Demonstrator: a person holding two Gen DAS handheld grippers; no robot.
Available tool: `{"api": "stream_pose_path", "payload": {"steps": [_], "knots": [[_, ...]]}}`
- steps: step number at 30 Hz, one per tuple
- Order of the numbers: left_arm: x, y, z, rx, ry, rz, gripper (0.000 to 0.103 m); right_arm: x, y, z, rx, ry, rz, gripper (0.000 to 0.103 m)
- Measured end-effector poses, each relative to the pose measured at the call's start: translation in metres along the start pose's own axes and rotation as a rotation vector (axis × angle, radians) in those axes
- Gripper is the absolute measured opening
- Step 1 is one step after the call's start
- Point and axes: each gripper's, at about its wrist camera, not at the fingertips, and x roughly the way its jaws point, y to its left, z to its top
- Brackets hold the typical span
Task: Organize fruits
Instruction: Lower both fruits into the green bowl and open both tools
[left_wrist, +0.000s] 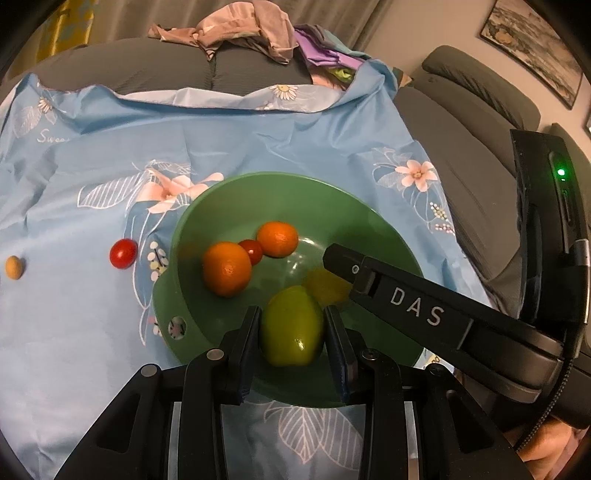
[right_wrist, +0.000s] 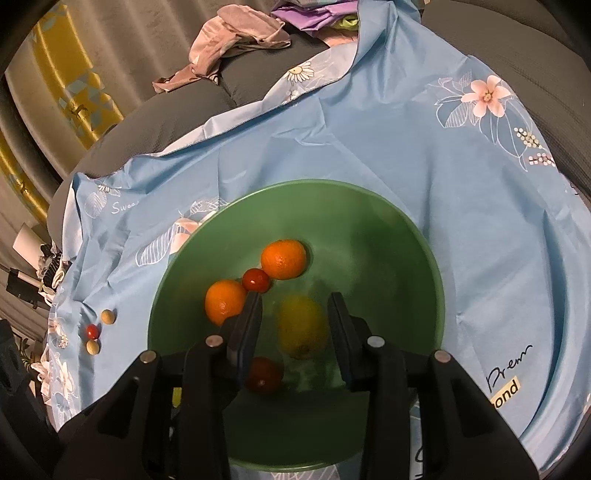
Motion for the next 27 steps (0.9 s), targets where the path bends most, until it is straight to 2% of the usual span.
{"api": "stream_pose_path", "payload": {"steps": [8, 10, 14, 17, 23, 25, 27], "knots": [[-0.017, 0.002, 0.005, -0.023, -0.02, -0.041, 0.036, -0.004, 0.003, 0.0, 0.0, -0.017, -0.004, 0.039], [-0.026, 0.005, 0.008, -0.016, -0.032, -0.02, 0.043, -0.008, 0.005, 0.001, 0.007, -0.034, 0.011, 0.051], [-0.046, 0.02, 0.012, -0.042, -0.071, 0.01, 0.046, -0.019, 0.01, 0.002, 0.002, -0.07, 0.021, 0.052], [-0.065, 0.043, 0.015, -0.101, -0.11, 0.05, 0.046, -0.026, 0.015, 0.003, -0.005, -0.092, 0.035, 0.06], [-0.105, 0.091, 0.017, -0.201, -0.207, 0.169, 0.049, -0.031, 0.033, 0.001, -0.042, -0.105, 0.054, 0.062], [-0.118, 0.107, 0.015, -0.235, -0.245, 0.209, 0.049, -0.032, 0.041, 0.0, -0.06, -0.106, 0.066, 0.067], [-0.126, 0.121, 0.012, -0.262, -0.251, 0.24, 0.049, -0.031, 0.05, -0.002, -0.079, -0.104, 0.086, 0.067]]}}
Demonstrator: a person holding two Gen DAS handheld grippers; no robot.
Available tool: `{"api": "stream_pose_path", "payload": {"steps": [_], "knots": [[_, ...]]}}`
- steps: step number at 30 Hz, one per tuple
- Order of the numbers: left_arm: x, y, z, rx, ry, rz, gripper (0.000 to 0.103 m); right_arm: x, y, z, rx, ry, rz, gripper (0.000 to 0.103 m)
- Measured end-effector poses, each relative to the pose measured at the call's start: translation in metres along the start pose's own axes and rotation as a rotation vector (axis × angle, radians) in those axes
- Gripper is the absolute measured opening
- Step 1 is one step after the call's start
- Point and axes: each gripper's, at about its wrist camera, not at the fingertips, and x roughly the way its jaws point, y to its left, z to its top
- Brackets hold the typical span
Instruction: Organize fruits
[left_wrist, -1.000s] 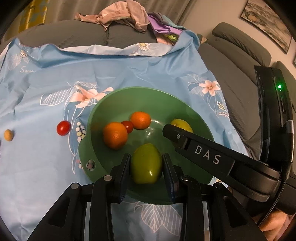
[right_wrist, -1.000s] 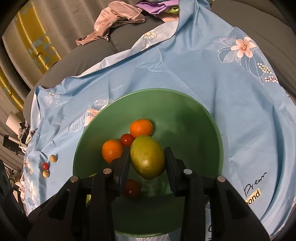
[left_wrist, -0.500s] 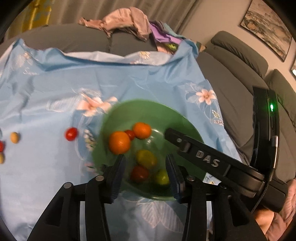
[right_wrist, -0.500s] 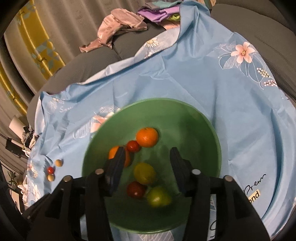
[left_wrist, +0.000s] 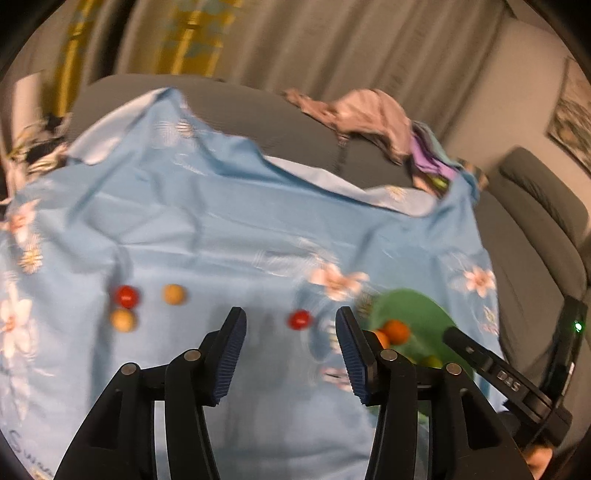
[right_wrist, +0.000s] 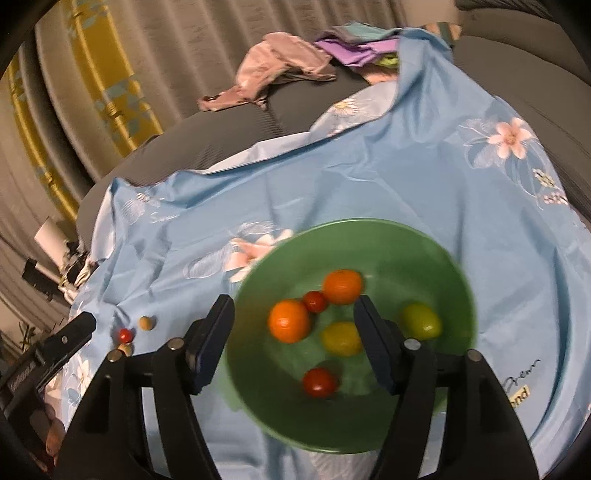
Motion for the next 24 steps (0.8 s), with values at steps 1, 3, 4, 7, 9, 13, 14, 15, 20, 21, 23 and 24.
{"api": "stream_pose_path", "payload": {"steps": [1, 3, 4, 7, 9, 13, 14, 15, 20, 21, 23, 24], "knots": [[0.0, 0.005, 0.001, -0.005, 0.002, 0.015, 0.049, 0.001, 0.005, -0.001, -0.011, 0.002, 0.007, 0.067], [-0.002, 0.016, 0.002, -0.011, -0.001, 0.059, 0.049, 0.002, 0.015, -0.001, -0.032, 0.002, 0.014, 0.067], [-0.003, 0.023, 0.002, -0.017, -0.008, 0.099, 0.049, 0.003, 0.019, -0.002, -0.042, 0.004, 0.019, 0.067], [-0.008, 0.04, 0.004, -0.043, -0.016, 0.14, 0.049, 0.007, 0.033, -0.004, -0.074, 0.017, 0.04, 0.067], [-0.011, 0.049, 0.004, -0.073, -0.019, 0.124, 0.049, 0.01, 0.041, -0.006, -0.096, 0.025, 0.05, 0.067], [-0.016, 0.056, 0.007, -0.059, -0.024, 0.14, 0.049, 0.015, 0.053, -0.01, -0.122, 0.051, 0.087, 0.067], [-0.018, 0.059, 0.007, -0.058, -0.036, 0.169, 0.049, 0.016, 0.055, -0.01, -0.123, 0.055, 0.097, 0.067], [-0.019, 0.061, 0.008, -0.06, -0.041, 0.184, 0.049, 0.017, 0.058, -0.011, -0.127, 0.06, 0.11, 0.067], [-0.013, 0.092, 0.009, -0.137, -0.023, 0.246, 0.049, 0.025, 0.081, -0.017, -0.154, 0.106, 0.205, 0.067], [-0.012, 0.095, 0.008, -0.141, -0.021, 0.251, 0.049, 0.028, 0.09, -0.019, -0.175, 0.118, 0.221, 0.067], [-0.007, 0.103, 0.008, -0.157, -0.016, 0.248, 0.049, 0.035, 0.106, -0.021, -0.213, 0.135, 0.236, 0.067], [-0.003, 0.106, 0.008, -0.162, -0.007, 0.243, 0.049, 0.04, 0.114, -0.022, -0.229, 0.148, 0.236, 0.067]]}}
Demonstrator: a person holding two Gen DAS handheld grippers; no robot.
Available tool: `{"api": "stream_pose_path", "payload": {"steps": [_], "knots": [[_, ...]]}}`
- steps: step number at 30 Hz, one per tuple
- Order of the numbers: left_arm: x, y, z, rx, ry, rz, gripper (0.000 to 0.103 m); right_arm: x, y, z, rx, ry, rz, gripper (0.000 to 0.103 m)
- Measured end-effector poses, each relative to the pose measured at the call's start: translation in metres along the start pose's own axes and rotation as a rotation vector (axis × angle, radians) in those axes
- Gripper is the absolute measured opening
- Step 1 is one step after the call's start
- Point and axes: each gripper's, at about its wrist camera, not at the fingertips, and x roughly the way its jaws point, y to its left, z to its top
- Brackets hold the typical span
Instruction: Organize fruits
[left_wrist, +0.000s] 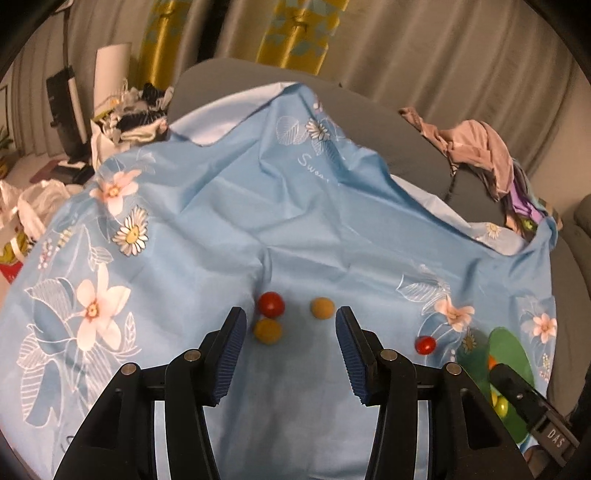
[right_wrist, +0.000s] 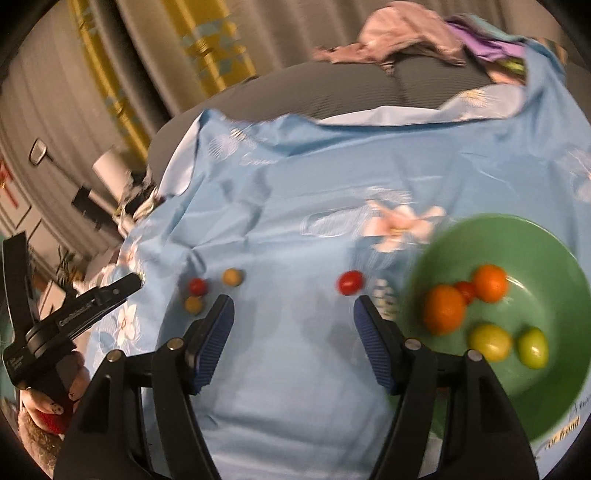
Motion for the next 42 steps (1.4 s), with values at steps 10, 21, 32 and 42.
{"api": "stream_pose_path", "payload": {"steps": [10, 21, 32, 42], "knots": [[0.043, 0.01, -0.009, -0.058, 0.146, 0.055, 0.033, 0.108, 0.05, 0.038, -0.027, 0.169, 0.123, 0.042], [0.073, 0.011, -0.011, -0.128, 0.241, 0.06, 0.033, 0.18, 0.073, 0.035, -0.063, 0.295, 0.117, 0.034], [0.092, 0.009, -0.015, -0.155, 0.227, 0.147, 0.033, 0.187, 0.058, 0.032, -0.028, 0.301, 0.169, 0.027], [0.096, 0.005, -0.015, -0.122, 0.179, 0.16, 0.027, 0.184, 0.054, 0.031, -0.014, 0.306, 0.17, 0.027]]}}
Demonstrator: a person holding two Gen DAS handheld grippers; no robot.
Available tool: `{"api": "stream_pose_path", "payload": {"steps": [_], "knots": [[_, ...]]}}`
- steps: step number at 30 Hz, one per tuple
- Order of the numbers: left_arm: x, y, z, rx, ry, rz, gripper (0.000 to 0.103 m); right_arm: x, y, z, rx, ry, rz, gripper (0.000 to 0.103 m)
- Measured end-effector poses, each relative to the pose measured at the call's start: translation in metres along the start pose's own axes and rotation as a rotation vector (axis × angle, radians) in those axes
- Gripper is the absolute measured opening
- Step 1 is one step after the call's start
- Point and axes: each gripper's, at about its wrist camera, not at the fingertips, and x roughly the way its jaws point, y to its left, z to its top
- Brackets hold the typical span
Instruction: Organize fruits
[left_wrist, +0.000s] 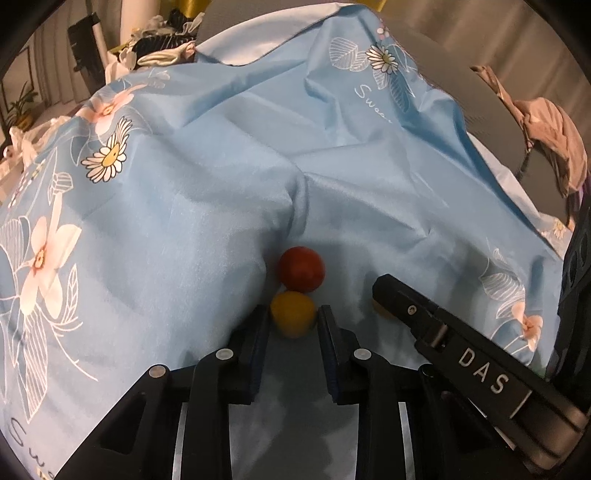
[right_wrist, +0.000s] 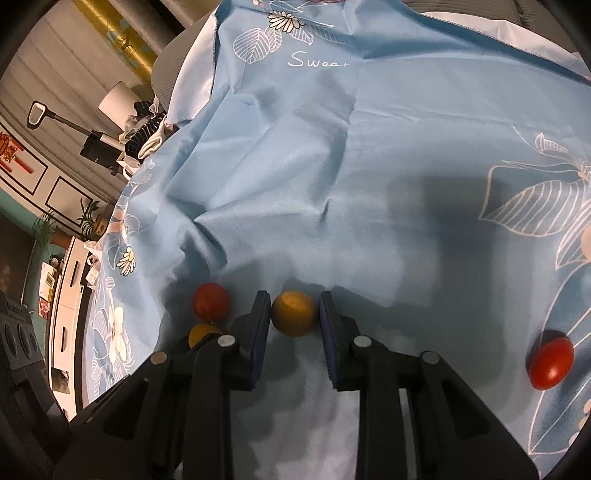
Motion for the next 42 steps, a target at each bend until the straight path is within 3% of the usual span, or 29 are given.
{"api": "stream_pose_path", "payload": {"steps": [3, 6, 11, 17, 22, 26, 37, 42], "knots": [[-0.006, 0.002, 0.0, -0.014, -0.006, -0.017, 0.027, -0.005, -0.001, 0.0, 0.012, -0.004, 0.002, 0.027], [-0.025, -0.001, 0.001, 0.004, -0.061, -0.034, 0.027, -0.018, -0.002, -0.002, 0.024, -0.013, -0.004, 0.027], [-0.048, -0.009, -0.002, 0.044, -0.098, -0.087, 0.027, -0.066, 0.007, -0.013, 0.004, -0.077, -0.062, 0.027], [-0.072, -0.029, -0.012, 0.137, -0.146, -0.135, 0.027, -0.126, -0.002, -0.058, 0.028, -0.19, -0.094, 0.027], [-0.088, -0.047, -0.022, 0.201, -0.172, -0.173, 0.027, -0.155, -0.024, -0.095, 0.068, -0.277, -0.195, 0.027], [-0.102, -0.061, -0.033, 0.247, -0.193, -0.213, 0.027, -0.163, -0.031, -0.097, 0.073, -0.315, -0.268, 0.027], [-0.135, -0.105, -0.063, 0.38, -0.243, -0.318, 0.027, -0.206, -0.046, -0.11, 0.124, -0.435, -0.269, 0.028], [-0.133, -0.124, -0.075, 0.428, -0.233, -0.324, 0.027, -0.219, -0.063, -0.114, 0.172, -0.46, -0.301, 0.028]]}}
